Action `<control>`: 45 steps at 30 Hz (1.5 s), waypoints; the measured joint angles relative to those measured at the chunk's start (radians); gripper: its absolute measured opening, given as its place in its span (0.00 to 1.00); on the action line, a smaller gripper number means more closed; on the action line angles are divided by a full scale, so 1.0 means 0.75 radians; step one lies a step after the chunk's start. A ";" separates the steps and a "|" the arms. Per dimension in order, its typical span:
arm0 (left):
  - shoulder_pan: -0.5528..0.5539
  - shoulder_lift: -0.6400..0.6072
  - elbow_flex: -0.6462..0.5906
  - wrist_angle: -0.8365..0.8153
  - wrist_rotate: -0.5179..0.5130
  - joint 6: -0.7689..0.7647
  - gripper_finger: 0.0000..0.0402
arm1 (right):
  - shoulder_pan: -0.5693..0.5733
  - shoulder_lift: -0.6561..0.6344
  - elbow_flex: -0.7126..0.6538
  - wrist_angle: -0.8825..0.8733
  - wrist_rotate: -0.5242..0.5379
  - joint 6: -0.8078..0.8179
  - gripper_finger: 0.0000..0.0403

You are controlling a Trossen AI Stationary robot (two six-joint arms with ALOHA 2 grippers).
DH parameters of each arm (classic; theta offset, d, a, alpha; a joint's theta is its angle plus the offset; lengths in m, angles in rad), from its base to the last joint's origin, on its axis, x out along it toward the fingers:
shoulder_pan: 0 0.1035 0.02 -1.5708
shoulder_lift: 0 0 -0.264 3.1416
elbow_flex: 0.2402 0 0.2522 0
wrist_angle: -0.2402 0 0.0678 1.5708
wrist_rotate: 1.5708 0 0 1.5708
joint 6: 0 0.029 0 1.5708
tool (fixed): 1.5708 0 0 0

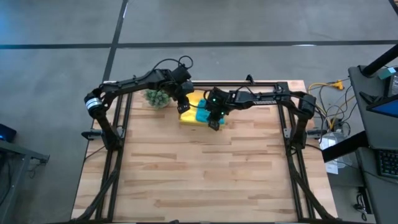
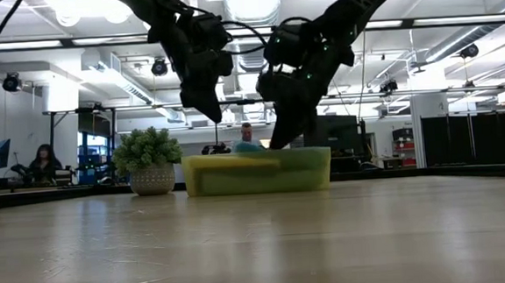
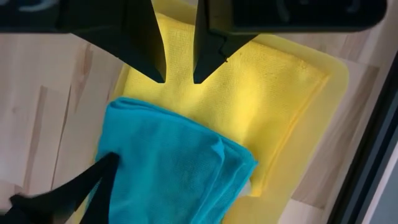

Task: Fold microfiber towels
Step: Put the light blue towel into the yellow bin, then return to Home Position

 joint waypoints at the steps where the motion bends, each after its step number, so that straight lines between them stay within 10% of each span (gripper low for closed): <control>1: 0.000 0.000 0.000 0.000 0.000 0.000 0.17 | -0.002 -0.014 0.000 0.003 0.003 0.000 0.02; 12: -0.023 -0.233 -0.081 0.215 0.204 -0.084 0.17 | 0.035 -0.507 -0.253 0.377 -0.212 0.140 0.02; 21: -0.112 -0.535 -0.391 1.424 0.360 -0.716 0.17 | 0.122 -0.779 -0.521 1.722 0.004 0.675 0.02; 28: -0.169 -0.612 -0.488 2.197 0.332 -1.113 0.17 | 0.167 -0.839 -0.432 2.086 0.155 0.544 0.02; 45: -0.047 -1.275 -0.470 1.750 -0.096 -0.873 0.17 | 0.120 -1.573 -0.353 1.640 0.269 0.256 0.12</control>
